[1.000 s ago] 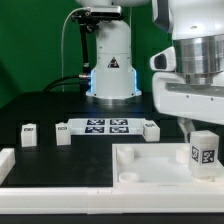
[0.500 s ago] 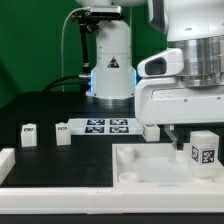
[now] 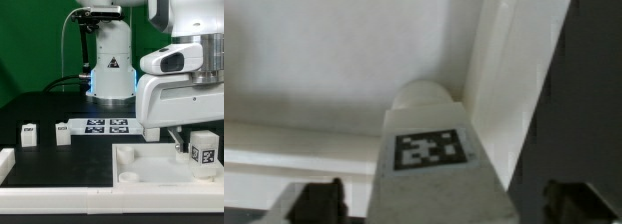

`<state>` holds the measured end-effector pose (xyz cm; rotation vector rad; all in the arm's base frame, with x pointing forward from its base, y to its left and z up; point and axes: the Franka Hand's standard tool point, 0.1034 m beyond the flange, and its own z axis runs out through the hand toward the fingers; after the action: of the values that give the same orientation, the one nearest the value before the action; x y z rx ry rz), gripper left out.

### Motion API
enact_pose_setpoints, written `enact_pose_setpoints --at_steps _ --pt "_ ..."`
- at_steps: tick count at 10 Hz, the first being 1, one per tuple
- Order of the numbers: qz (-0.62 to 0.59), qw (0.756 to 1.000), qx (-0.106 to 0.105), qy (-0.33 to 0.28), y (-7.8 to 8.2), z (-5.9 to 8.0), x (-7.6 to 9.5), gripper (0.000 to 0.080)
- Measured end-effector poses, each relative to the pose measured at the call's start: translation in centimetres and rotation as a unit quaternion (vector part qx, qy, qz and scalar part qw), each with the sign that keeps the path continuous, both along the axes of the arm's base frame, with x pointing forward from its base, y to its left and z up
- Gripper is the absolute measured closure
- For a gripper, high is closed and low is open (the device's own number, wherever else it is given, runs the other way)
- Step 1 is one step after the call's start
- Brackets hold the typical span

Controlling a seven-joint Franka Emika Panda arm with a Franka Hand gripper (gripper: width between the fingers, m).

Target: Assemble one leg

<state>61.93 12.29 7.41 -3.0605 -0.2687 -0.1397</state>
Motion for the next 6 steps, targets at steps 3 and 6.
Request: enact_pose_setpoints --at_steps 3,6 --pt "-0.004 1.0 0.0 0.0 -0.02 0.0 0.01 0.0509" --pt "-0.123 0.992 0.013 0.001 -0.03 -0.01 0.04 0.0508"
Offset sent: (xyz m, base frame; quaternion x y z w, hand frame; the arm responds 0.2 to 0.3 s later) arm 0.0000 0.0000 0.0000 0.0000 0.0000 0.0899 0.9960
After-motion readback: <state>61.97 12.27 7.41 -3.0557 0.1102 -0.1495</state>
